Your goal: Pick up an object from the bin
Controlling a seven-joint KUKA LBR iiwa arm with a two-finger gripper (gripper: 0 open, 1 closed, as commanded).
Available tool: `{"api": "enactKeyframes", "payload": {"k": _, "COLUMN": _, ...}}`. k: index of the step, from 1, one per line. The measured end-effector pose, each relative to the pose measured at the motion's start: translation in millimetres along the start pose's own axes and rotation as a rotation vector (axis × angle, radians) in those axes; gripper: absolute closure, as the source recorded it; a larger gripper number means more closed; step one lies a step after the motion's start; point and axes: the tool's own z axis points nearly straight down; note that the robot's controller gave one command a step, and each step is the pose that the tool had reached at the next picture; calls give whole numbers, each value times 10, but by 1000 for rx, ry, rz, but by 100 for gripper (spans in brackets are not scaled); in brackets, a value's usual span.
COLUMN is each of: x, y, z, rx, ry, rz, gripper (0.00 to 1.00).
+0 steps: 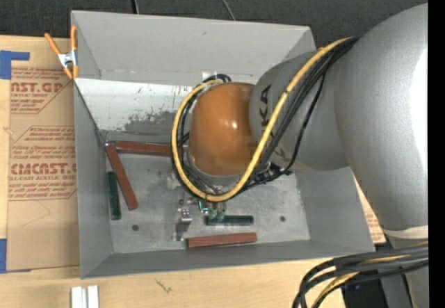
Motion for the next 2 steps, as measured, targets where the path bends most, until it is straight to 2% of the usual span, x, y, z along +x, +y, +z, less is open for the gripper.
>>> {"api": "enactKeyframes", "payload": {"k": 1, "x": 45, "y": -293, "z": 265, "rx": -3, "ry": -7, "rz": -127, "gripper": 0}}
{"api": "enactKeyframes", "payload": {"k": 2, "x": 52, "y": -574, "z": 330, "rx": 3, "ry": 7, "rz": -200, "gripper": 0}}
